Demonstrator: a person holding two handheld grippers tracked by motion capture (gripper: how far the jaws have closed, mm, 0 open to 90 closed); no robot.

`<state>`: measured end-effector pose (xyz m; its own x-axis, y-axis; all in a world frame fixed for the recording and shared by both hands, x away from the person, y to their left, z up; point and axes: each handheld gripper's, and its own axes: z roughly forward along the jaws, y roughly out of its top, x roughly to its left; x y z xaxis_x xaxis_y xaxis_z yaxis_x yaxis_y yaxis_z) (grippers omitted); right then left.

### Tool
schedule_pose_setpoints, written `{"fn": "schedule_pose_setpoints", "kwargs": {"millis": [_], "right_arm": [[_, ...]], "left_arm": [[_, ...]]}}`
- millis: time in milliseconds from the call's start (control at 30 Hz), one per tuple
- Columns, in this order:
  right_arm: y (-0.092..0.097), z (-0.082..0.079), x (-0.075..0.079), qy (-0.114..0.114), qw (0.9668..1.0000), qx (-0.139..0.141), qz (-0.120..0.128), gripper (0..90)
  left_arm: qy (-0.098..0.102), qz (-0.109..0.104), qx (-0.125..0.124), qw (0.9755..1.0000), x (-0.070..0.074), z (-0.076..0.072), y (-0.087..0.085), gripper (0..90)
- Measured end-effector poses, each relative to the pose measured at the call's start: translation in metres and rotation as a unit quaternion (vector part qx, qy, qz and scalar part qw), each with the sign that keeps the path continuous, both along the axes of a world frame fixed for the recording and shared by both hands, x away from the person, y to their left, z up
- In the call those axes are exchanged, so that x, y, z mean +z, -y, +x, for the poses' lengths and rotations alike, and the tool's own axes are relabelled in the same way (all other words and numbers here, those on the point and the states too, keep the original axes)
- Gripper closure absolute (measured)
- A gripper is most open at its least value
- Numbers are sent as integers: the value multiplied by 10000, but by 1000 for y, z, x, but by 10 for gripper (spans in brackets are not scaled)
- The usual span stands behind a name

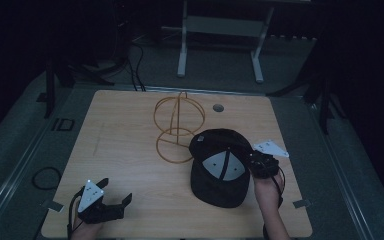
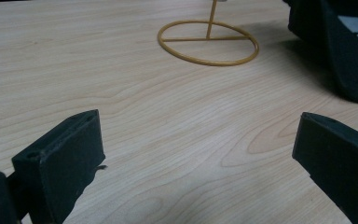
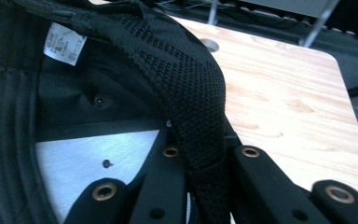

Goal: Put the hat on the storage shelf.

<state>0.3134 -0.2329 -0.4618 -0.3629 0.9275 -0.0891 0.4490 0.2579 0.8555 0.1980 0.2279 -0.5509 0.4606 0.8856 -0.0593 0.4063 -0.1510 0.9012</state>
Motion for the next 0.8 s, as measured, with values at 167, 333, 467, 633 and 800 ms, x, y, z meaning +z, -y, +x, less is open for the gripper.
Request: {"fn": "schedule_pose_setpoints", "kwargs": {"millis": [167,333,467,633,800], "right_arm": [[-2,-6,15,114,9999,115,53,873],[-1,-17,32,298,9992,232,96,874],[-2,-28,49,531,9978,325,233,874],[-2,-38,67,746,9958,425,319,874],[-2,-43,74,867,9948,457,286,874]], "left_arm": [[-104,-100,-49,9999,0,1,2,24],[-114,-217,-161,9996,7,4,10,23],[-21,-291,-332,9990,18,6,20,24],[88,-318,-554,9979,29,6,37,23],[59,-229,-780,9967,31,10,58,24]]}}
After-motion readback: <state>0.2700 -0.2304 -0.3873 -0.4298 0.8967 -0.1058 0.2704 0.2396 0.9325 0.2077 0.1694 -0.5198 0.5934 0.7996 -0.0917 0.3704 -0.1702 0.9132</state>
